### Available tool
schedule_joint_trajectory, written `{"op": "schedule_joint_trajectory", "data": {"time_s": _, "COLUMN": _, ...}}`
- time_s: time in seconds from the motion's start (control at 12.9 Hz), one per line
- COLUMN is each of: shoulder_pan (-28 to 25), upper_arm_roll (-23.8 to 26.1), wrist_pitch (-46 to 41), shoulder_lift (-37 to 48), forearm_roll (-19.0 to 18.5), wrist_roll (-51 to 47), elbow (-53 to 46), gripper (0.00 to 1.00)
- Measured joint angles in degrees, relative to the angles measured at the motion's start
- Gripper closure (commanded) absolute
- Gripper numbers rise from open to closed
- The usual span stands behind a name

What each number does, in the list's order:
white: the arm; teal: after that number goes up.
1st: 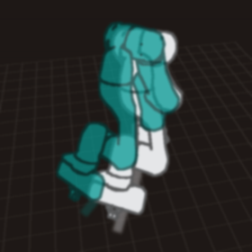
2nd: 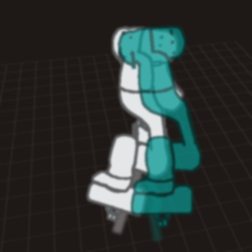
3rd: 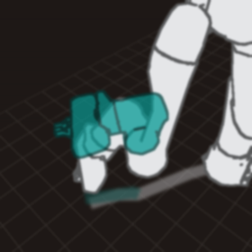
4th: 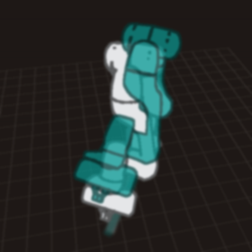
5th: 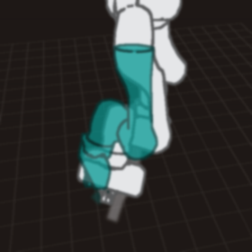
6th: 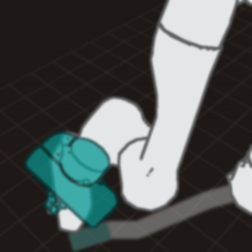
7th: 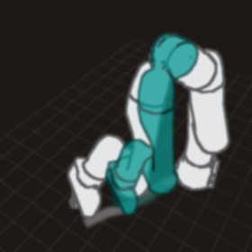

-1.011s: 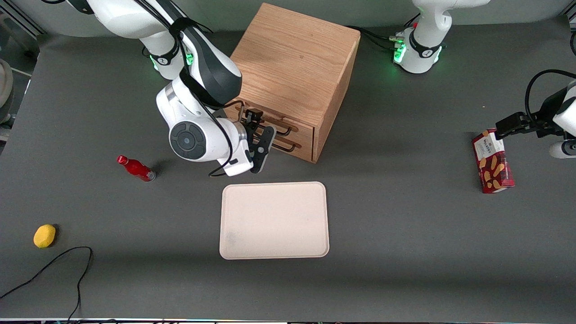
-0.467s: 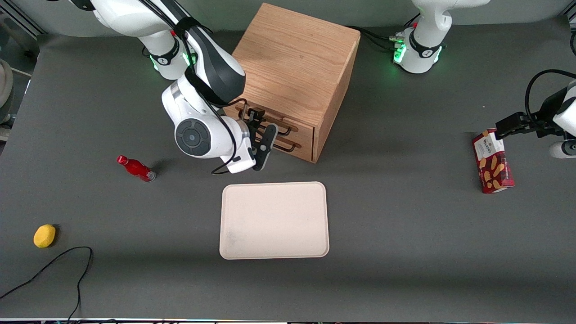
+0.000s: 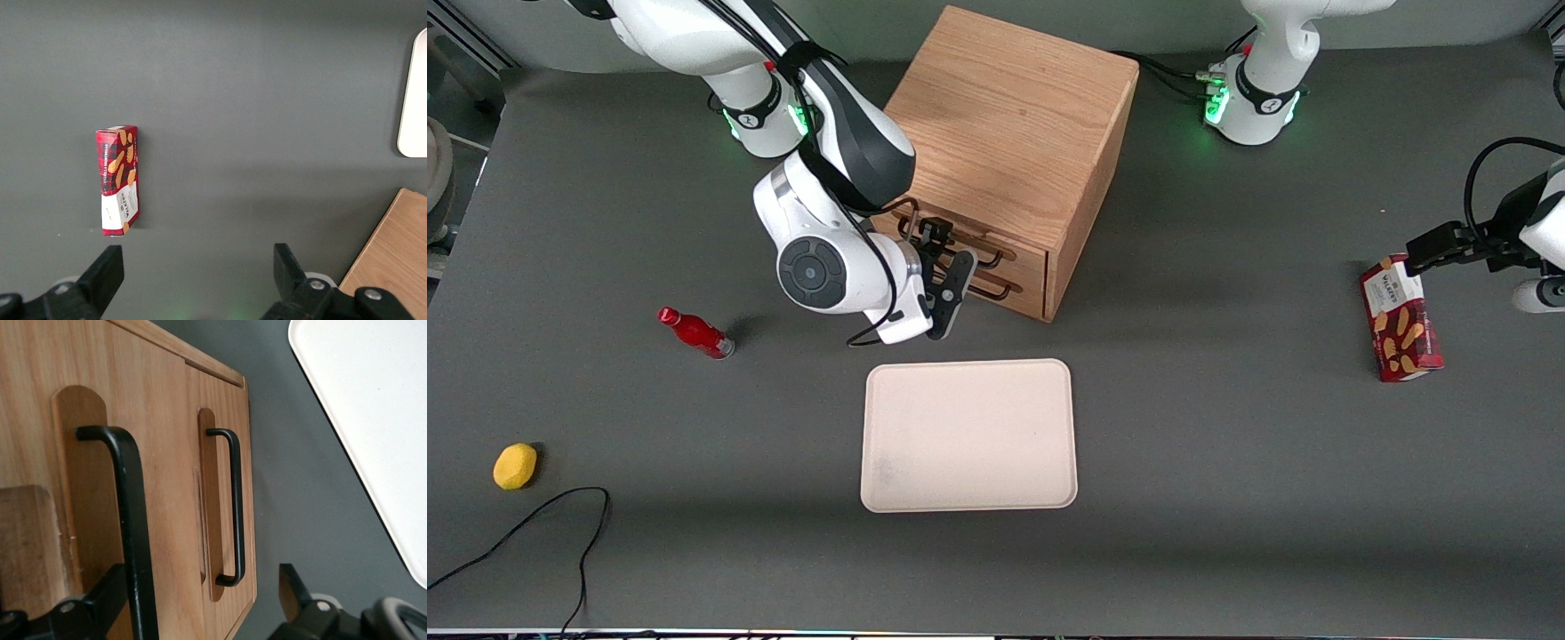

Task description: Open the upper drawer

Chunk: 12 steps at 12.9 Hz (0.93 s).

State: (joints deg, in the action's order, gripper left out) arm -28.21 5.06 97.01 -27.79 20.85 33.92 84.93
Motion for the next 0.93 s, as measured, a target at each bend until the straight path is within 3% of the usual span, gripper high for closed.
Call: {"op": "schedule_joint_trajectory", "data": {"time_s": 0.93, "shoulder_pan": 0.0, "upper_arm_roll": -0.2, "wrist_pitch": 4.2, "shoulder_lift": -0.5, "forearm_roll": -0.7, "wrist_roll": 0.4, "elbow": 1.3, "gripper": 0.0}}
